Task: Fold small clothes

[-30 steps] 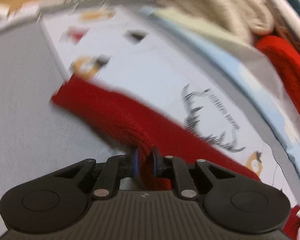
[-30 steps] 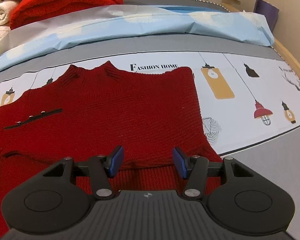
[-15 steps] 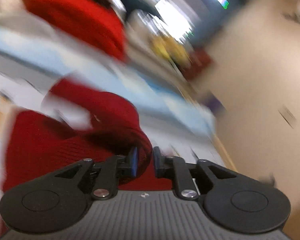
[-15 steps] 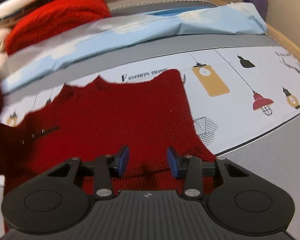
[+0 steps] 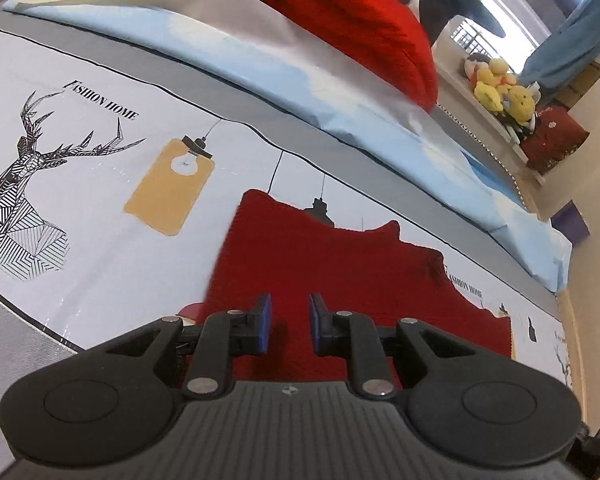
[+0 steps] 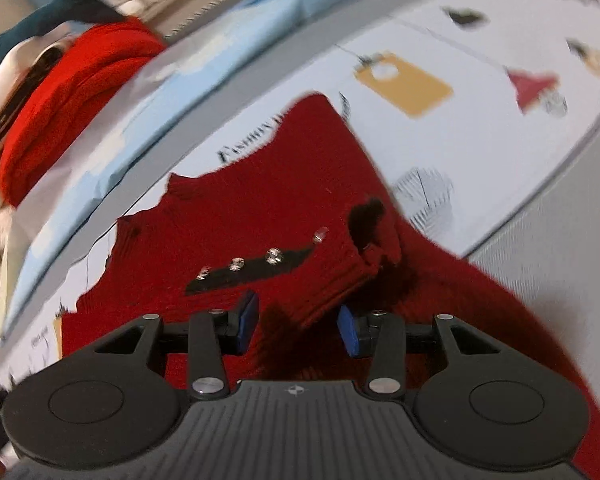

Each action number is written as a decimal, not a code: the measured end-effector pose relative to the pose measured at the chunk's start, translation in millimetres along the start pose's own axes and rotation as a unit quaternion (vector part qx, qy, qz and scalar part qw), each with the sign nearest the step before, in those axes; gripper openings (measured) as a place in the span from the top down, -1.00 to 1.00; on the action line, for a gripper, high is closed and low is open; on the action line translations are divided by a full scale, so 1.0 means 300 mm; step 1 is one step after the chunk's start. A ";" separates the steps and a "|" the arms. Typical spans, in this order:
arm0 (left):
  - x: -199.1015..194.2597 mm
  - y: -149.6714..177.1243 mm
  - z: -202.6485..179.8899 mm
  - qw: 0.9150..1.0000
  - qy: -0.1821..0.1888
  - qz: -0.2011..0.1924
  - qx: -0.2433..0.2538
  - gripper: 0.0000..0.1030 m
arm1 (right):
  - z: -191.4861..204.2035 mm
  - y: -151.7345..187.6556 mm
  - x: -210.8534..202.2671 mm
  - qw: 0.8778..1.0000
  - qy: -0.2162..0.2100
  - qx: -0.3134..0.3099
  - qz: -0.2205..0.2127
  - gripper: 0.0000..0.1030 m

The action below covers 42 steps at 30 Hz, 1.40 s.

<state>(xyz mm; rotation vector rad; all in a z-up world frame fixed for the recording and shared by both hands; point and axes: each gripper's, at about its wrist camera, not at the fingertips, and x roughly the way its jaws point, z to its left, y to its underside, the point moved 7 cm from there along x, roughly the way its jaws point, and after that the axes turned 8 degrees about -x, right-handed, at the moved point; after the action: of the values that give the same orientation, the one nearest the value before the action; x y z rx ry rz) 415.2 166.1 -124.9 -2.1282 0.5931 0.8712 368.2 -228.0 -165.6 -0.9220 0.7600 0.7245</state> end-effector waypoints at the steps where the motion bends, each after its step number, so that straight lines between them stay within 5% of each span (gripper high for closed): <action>1: 0.001 -0.002 -0.001 1.000 -0.001 0.000 0.003 0.61 | -0.014 0.004 0.008 1.000 0.005 0.013 0.005 0.12; 4: 0.015 -0.005 0.005 1.000 -0.003 0.004 0.012 0.61 | -0.040 0.011 0.022 0.999 0.020 0.034 0.006 0.22; 6: 0.027 0.015 -0.011 1.000 -0.005 0.007 0.018 0.61 | -0.031 -0.001 0.005 0.999 0.034 0.020 -0.014 0.74; 8: 0.016 0.041 -0.026 1.000 -0.008 0.003 0.025 0.61 | 0.041 -0.034 -0.047 0.997 0.023 -0.027 -0.062 0.81; 10: 0.010 0.039 -0.031 0.999 -0.010 -0.004 0.031 0.61 | 0.161 -0.087 -0.135 0.984 -0.033 -0.097 -0.144 0.81; 12: 0.009 0.038 -0.036 0.999 -0.009 -0.009 0.035 0.61 | 0.250 -0.133 -0.243 0.955 -0.074 -0.162 -0.239 0.82; 14: 0.016 0.045 -0.040 0.999 -0.009 -0.005 0.041 0.61 | 0.247 -0.170 -0.269 0.945 -0.077 -0.165 -0.270 0.81; 16: 0.033 0.058 -0.037 0.999 -0.010 0.006 0.046 0.61 | 0.152 -0.200 -0.181 0.968 -0.040 -0.111 -0.220 0.74; 18: 0.054 0.072 -0.030 0.998 -0.014 0.019 0.050 0.61 | 0.028 -0.189 -0.050 0.991 0.015 -0.047 -0.124 0.53; 20: 0.072 0.081 -0.016 0.998 -0.024 0.032 0.052 0.61 | -0.067 -0.163 0.012 0.996 0.056 -0.003 -0.076 0.53; 24: 0.101 0.091 0.012 0.996 -0.042 0.053 0.052 0.61 | -0.045 -0.167 -0.025 0.993 0.047 -0.017 -0.103 0.51; 28: 0.133 0.116 0.032 0.993 -0.061 0.075 0.063 0.61 | -0.033 -0.177 -0.008 0.995 0.023 -0.025 -0.093 0.22; 32: 0.135 0.121 0.031 0.992 -0.067 0.073 0.072 0.59 | -0.078 -0.168 0.044 0.998 0.016 0.016 -0.065 0.22; 42: 0.112 0.107 0.003 0.995 -0.049 0.062 0.065 0.59 | -0.070 -0.178 0.038 0.998 0.025 -0.005 -0.066 0.32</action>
<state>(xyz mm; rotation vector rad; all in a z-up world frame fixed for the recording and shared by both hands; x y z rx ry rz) 416.5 142.7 -164.9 -1.9373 0.7172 0.9727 412.1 -266.3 -161.0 -0.9930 0.7318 0.5926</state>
